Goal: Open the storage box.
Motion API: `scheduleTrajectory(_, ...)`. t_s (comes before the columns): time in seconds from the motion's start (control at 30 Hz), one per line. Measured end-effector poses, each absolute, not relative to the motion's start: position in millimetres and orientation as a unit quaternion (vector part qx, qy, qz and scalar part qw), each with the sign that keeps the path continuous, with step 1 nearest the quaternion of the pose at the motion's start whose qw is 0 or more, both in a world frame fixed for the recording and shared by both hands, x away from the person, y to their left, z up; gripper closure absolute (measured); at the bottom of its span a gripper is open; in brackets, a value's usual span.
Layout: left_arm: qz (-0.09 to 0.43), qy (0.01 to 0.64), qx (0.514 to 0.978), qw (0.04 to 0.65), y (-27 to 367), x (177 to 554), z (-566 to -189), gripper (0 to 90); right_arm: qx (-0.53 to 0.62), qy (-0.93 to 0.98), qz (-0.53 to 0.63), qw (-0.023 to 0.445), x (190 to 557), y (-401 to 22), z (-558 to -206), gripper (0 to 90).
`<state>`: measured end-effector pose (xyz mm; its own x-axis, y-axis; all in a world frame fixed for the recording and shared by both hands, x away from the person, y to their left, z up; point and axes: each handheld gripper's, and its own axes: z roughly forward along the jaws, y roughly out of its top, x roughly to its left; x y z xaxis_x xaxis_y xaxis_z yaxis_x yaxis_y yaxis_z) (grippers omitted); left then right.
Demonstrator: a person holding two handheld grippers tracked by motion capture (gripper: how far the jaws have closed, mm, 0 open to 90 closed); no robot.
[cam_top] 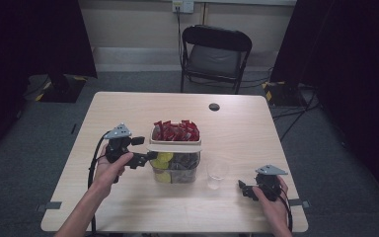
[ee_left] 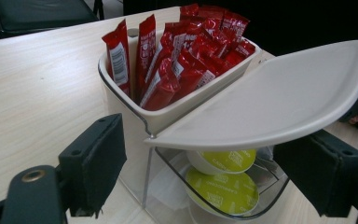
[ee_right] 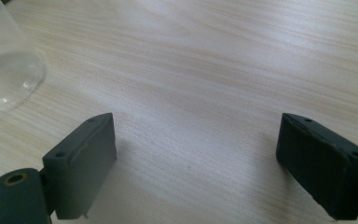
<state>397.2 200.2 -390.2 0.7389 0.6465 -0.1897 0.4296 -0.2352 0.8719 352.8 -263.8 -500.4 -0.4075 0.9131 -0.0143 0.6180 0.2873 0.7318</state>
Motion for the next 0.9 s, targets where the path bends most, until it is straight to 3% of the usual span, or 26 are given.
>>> scheduleTrajectory(0.9, 0.113, 0.350, 0.773, 0.516, 202, 415, -381, 15.7, 0.497, 0.771, 0.331, 0.223, 353, -264, -500, 11.5)
